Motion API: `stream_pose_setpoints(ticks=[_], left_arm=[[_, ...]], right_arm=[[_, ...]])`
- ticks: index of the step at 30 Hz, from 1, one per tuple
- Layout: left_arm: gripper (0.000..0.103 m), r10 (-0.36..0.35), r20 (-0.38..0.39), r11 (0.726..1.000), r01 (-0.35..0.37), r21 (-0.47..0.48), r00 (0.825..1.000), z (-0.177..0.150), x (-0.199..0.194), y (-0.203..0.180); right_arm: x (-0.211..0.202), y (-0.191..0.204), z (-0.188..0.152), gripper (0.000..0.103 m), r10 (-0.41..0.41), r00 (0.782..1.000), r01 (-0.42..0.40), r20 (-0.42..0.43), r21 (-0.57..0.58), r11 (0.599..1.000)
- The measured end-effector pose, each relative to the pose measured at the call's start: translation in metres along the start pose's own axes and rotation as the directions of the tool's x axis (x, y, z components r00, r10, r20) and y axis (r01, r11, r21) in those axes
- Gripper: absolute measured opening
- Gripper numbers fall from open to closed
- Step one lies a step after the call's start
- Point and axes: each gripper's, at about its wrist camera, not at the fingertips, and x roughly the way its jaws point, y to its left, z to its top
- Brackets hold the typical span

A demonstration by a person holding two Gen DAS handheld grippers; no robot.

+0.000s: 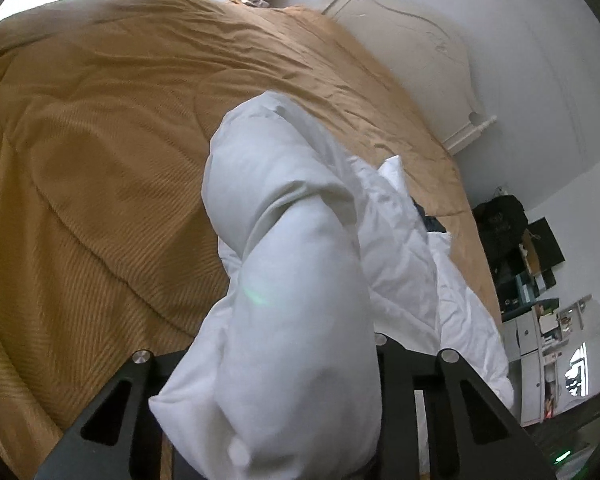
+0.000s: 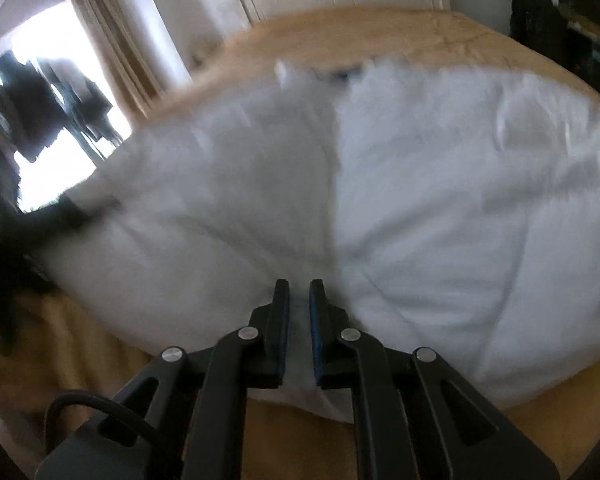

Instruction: Fold large clothes

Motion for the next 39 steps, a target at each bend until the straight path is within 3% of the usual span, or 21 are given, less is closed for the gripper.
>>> stream_pose_setpoints(ticks=[2, 3, 4, 6, 8, 10, 13, 16, 19, 23, 25, 27, 30, 32, 34, 36, 39], left_arm=[[0.033, 0.009, 0.000, 1.000, -0.009, 0.010, 1.000, 0.000, -0.002, -0.004], [0.033, 0.013, 0.001, 1.000, -0.013, 0.015, 1.000, 0.001, -0.003, -0.006], [0.033, 0.017, 0.000, 1.000, -0.017, 0.018, 1.000, 0.000, -0.004, -0.007], [0.033, -0.010, -0.016, 1.000, 0.010, 0.021, 1.000, 0.000, -0.004, -0.011], [0.033, 0.028, 0.000, 0.997, -0.028, 0.066, 1.000, 0.000, -0.006, -0.020], [0.032, 0.045, 0.021, 0.992, -0.047, 0.116, 0.999, 0.000, -0.011, -0.030], [0.032, 0.027, 0.016, 0.990, -0.029, 0.140, 1.000, 0.002, -0.017, -0.037], [0.032, 0.001, -0.002, 0.983, 0.000, 0.185, 1.000, -0.001, -0.020, -0.053], [0.032, 0.025, 0.047, 0.961, -0.037, 0.273, 0.999, -0.005, -0.034, -0.078], [0.032, -0.012, 0.053, 0.933, -0.008, 0.359, 0.999, -0.009, -0.053, -0.111], [0.032, -0.027, 0.029, 0.907, 0.012, 0.420, 0.999, -0.021, -0.055, -0.134], [0.032, -0.017, 0.019, 0.865, 0.005, 0.502, 1.000, -0.042, -0.053, -0.163], [0.032, 0.007, 0.070, 0.755, -0.051, 0.654, 0.998, -0.078, -0.052, -0.210], [0.032, -0.001, 0.082, 0.694, -0.058, 0.717, 0.997, -0.098, -0.052, -0.236], [0.033, -0.008, 0.080, 0.635, -0.057, 0.770, 0.997, -0.120, -0.049, -0.259], [0.033, -0.011, 0.067, 0.572, -0.049, 0.819, 0.998, -0.143, -0.039, -0.279], [0.037, -0.004, 0.059, 0.446, -0.051, 0.894, 0.998, -0.190, -0.020, -0.301]], right_arm=[[-0.005, 0.004, 0.026, 0.011, -0.036, 0.997, 0.035, 0.074, 0.006, 0.999], [0.004, 0.002, 0.036, 0.011, -0.026, 0.998, 0.025, 0.056, 0.017, 1.000], [0.030, -0.005, 0.052, 0.011, -0.007, 1.000, 0.007, -0.009, 0.058, 0.998], [0.083, -0.019, 0.059, 0.006, -0.031, 0.989, 0.047, -0.147, 0.105, 0.993], [0.108, -0.019, 0.061, 0.005, -0.046, 0.983, 0.057, -0.176, 0.059, 0.997], [0.099, -0.011, 0.067, 0.007, -0.070, 0.983, 0.078, -0.168, 0.043, 0.996], [0.071, -0.015, 0.070, 0.009, 0.048, 0.996, -0.039, -0.073, 0.123, 0.992], [0.099, -0.028, 0.047, 0.006, 0.025, 0.991, -0.006, -0.134, 0.143, 0.990], [0.089, -0.024, 0.047, 0.007, -0.010, 0.991, 0.024, -0.136, 0.104, 0.994], [0.038, -0.036, 0.020, 0.011, 0.098, 0.993, -0.082, -0.066, 0.209, 0.974], [0.041, -0.057, -0.007, 0.006, 0.168, 0.984, -0.143, -0.055, 0.306, 0.941], [0.054, -0.070, -0.027, 0.001, 0.211, 0.977, -0.182, -0.044, 0.350, 0.919], [0.068, -0.078, -0.031, 0.000, 0.253, 0.967, -0.223, -0.036, 0.368, 0.903], [0.060, -0.089, -0.027, 0.000, 0.330, 0.943, -0.281, -0.047, 0.420, 0.863], [0.027, -0.116, -0.033, 0.003, 0.378, 0.926, -0.336, 0.016, 0.493, 0.803], [-0.011, -0.145, -0.038, 0.007, 0.326, 0.942, -0.320, 0.081, 0.507, 0.800], [-0.048, -0.195, -0.037, 0.007, 0.217, 0.967, -0.255, 0.134, 0.546, 0.798]])
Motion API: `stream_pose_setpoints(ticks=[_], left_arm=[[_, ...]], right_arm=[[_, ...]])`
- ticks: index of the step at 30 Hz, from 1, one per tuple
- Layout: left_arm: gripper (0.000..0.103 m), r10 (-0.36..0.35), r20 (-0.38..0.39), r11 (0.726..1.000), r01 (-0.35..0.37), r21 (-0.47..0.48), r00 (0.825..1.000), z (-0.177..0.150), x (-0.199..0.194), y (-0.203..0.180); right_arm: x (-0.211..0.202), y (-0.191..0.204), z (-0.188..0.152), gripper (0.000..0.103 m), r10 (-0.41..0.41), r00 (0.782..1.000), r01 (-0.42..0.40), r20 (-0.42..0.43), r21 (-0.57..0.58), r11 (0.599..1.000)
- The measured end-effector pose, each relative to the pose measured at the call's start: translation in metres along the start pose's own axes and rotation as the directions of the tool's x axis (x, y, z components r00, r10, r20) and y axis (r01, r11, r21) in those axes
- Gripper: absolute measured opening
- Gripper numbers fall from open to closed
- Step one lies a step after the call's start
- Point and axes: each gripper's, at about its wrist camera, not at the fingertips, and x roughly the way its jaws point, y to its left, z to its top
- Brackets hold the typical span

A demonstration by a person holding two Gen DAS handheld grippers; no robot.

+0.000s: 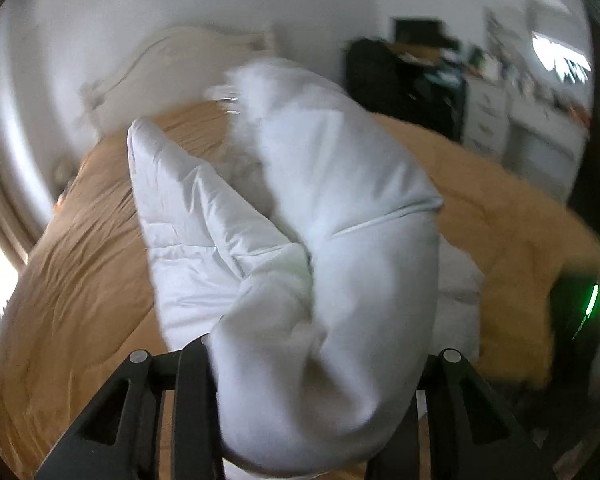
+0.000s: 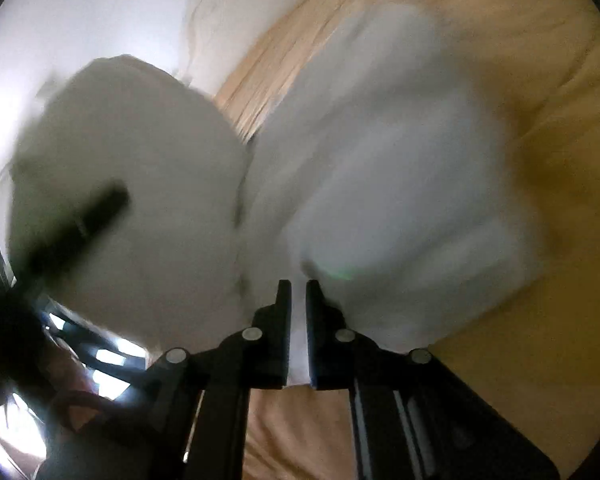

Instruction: Fold large clothes

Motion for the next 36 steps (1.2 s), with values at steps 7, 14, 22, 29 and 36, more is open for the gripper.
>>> stream_pose_setpoints(ticks=[7, 14, 22, 29, 36], left_arm=[[0.055, 0.082, -0.069, 0.925, -0.051, 0.376, 0.994, -0.052, 0.063, -0.110], [0.055, -0.003, -0.113, 0.955, 0.036, 0.295, 0.994, -0.067, 0.065, -0.113], [0.102, -0.612, -0.146, 0.791, 0.602, -0.109, 0.777, -0.053, 0.040, -0.046], [0.097, -0.705, 0.073, 0.662, 0.692, -0.287, 0.705, -0.055, -0.027, 0.068], [0.098, -0.394, 0.071, 0.842, 0.391, -0.373, 0.916, -0.034, -0.047, 0.186]], right_arm=[[0.016, -0.076, 0.048, 0.000, -0.063, 0.996, 0.069, -0.059, 0.100, 0.993], [-0.085, -0.035, 0.090, 0.028, -0.252, 0.958, 0.262, 0.136, -0.063, 0.963], [-0.089, 0.053, 0.054, 0.048, -0.230, 0.956, 0.274, 0.180, -0.279, 0.920], [-0.090, 0.081, 0.065, 0.048, -0.201, 0.957, 0.261, 0.210, -0.317, 0.912], [-0.010, 0.117, 0.037, 0.028, -0.144, 0.987, 0.160, 0.070, -0.491, 0.856]])
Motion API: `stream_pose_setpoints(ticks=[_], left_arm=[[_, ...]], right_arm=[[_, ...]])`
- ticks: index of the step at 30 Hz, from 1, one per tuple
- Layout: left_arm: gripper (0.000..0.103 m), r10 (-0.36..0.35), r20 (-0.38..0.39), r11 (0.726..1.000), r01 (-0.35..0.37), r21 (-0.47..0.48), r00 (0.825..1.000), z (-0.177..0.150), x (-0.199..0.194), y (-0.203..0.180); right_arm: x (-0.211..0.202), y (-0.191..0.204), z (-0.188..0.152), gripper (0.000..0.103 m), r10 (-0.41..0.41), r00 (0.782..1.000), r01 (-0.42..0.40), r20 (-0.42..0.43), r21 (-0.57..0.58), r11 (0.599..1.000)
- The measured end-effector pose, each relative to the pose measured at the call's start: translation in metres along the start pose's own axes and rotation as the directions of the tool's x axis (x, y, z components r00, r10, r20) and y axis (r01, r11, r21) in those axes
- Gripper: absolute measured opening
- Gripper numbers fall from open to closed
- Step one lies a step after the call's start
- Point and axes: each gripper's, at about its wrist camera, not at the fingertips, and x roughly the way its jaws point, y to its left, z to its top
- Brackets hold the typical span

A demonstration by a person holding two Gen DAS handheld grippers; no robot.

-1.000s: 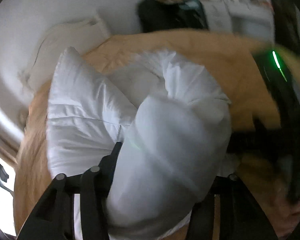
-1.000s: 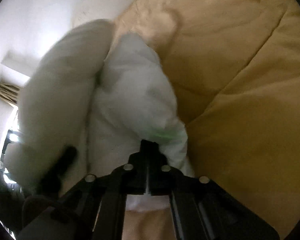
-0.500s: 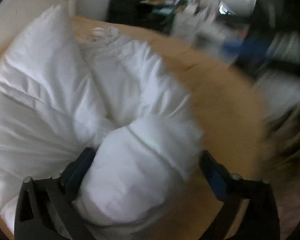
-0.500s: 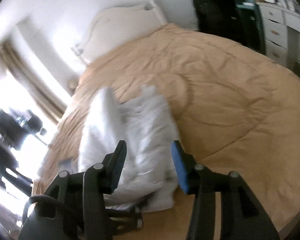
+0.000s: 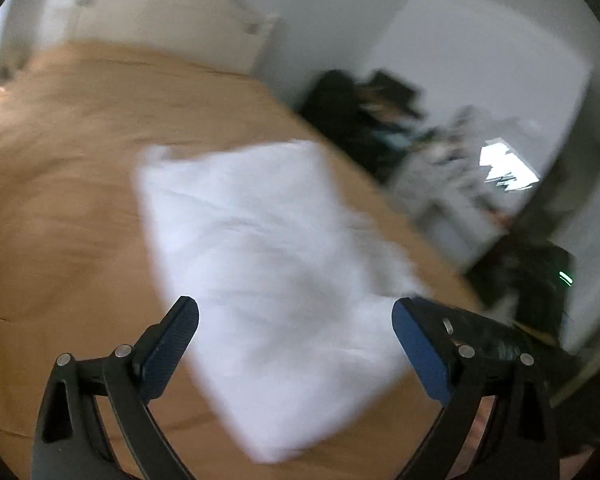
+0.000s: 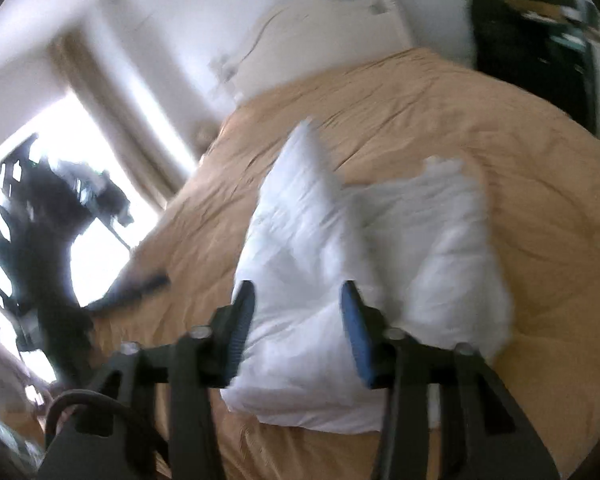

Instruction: Fold large clothes

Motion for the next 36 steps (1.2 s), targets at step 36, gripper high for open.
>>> stream_pose_setpoints(ticks=[36], left_arm=[[0.091, 0.227, -0.209, 0.937, -0.155, 0.312, 0.951, 0.003, 0.126, -0.039]], right_arm=[[0.052, -0.138, -0.042, 0.000, -0.338, 0.927, 0.353, -0.163, 0.071, 0.933]])
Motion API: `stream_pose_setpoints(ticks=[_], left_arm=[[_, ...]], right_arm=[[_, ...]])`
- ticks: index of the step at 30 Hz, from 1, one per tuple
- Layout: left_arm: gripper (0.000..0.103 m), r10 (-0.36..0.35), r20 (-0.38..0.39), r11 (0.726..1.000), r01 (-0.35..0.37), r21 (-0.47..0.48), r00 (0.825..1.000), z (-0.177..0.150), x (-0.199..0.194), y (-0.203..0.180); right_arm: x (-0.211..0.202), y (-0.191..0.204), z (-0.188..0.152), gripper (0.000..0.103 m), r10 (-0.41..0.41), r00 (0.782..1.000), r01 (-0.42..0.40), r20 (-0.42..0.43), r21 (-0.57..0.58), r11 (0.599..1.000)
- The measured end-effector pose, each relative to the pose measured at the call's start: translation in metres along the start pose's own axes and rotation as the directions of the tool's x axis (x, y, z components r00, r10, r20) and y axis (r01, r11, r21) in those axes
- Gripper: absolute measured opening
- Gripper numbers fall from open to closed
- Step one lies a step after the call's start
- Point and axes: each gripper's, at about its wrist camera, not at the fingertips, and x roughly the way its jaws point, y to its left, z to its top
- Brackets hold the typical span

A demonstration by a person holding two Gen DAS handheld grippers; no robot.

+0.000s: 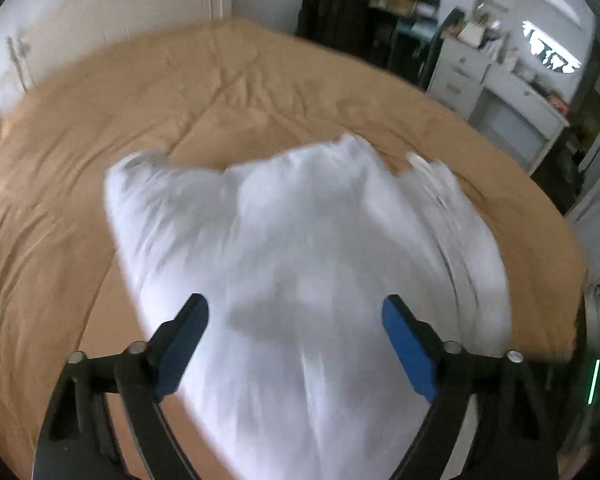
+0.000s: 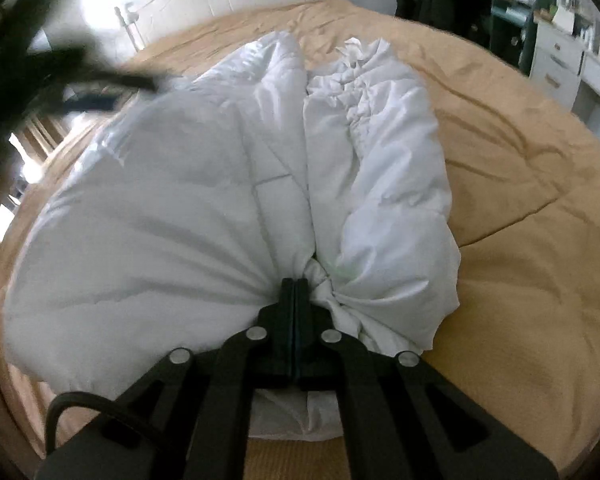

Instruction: Fold large clothes

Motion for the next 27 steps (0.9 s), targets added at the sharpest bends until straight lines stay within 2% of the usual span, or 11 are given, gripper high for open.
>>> stream_pose_setpoints(ticks=[4, 7, 10, 15, 16, 18, 20, 21, 22, 24, 27], left_arm=[[0.094, 0.018, 0.058, 0.999, -0.021, 0.041, 0.998, -0.068, -0.014, -0.026], [0.095, -0.005, 0.084, 1.000, 0.005, -0.001, 0.996, -0.074, -0.011, -0.021], [0.095, -0.015, 0.088, 0.999, 0.018, -0.038, 0.996, -0.079, -0.007, -0.017], [0.096, 0.013, 0.083, 0.998, -0.007, -0.069, 0.996, -0.086, -0.001, -0.024], [0.096, 0.017, 0.084, 0.997, -0.011, -0.077, 0.996, -0.087, 0.001, -0.023], [0.097, 0.014, 0.083, 0.995, -0.006, -0.098, 0.996, -0.087, 0.003, -0.024], [0.100, 0.007, 0.077, 0.993, 0.001, -0.114, 0.997, -0.089, 0.004, -0.025], [0.100, 0.008, 0.072, 0.992, 0.001, -0.123, 0.997, -0.091, 0.005, -0.025], [0.101, 0.013, 0.071, 0.991, -0.004, -0.130, 0.997, -0.093, 0.006, -0.026], [0.102, 0.017, 0.065, 0.989, -0.007, -0.147, 0.998, -0.094, 0.006, -0.025], [0.103, -0.023, 0.067, 0.981, 0.036, -0.189, 0.997, -0.095, 0.007, -0.017]], right_arm=[[-0.008, -0.025, 0.032, 0.004, 0.169, 0.981, -0.155, -0.094, 0.142, 0.978], [-0.037, -0.012, 0.073, 0.008, 0.082, 0.996, -0.080, -0.021, 0.063, 0.995], [-0.051, 0.023, 0.129, 0.032, 0.096, 0.995, -0.095, 0.036, -0.023, 0.995], [0.023, 0.080, 0.198, 0.030, 0.264, 0.954, -0.274, -0.139, -0.058, 0.960], [0.048, 0.086, 0.204, 0.028, 0.208, 0.962, -0.224, -0.175, -0.075, 0.972], [0.106, 0.084, 0.210, 0.010, -0.065, 0.973, 0.036, -0.222, -0.128, 0.991], [0.141, 0.068, 0.210, 0.003, -0.213, 0.945, 0.182, -0.248, -0.140, 0.973], [0.157, 0.052, 0.207, 0.003, -0.311, 0.913, 0.280, -0.263, -0.150, 0.948], [0.164, 0.044, 0.206, 0.003, -0.324, 0.904, 0.297, -0.278, -0.137, 0.945], [0.153, 0.014, 0.210, 0.003, -0.181, 0.940, 0.193, -0.291, 0.014, 0.981], [0.082, 0.022, 0.212, 0.006, -0.101, 0.989, 0.101, -0.112, -0.001, 0.995]])
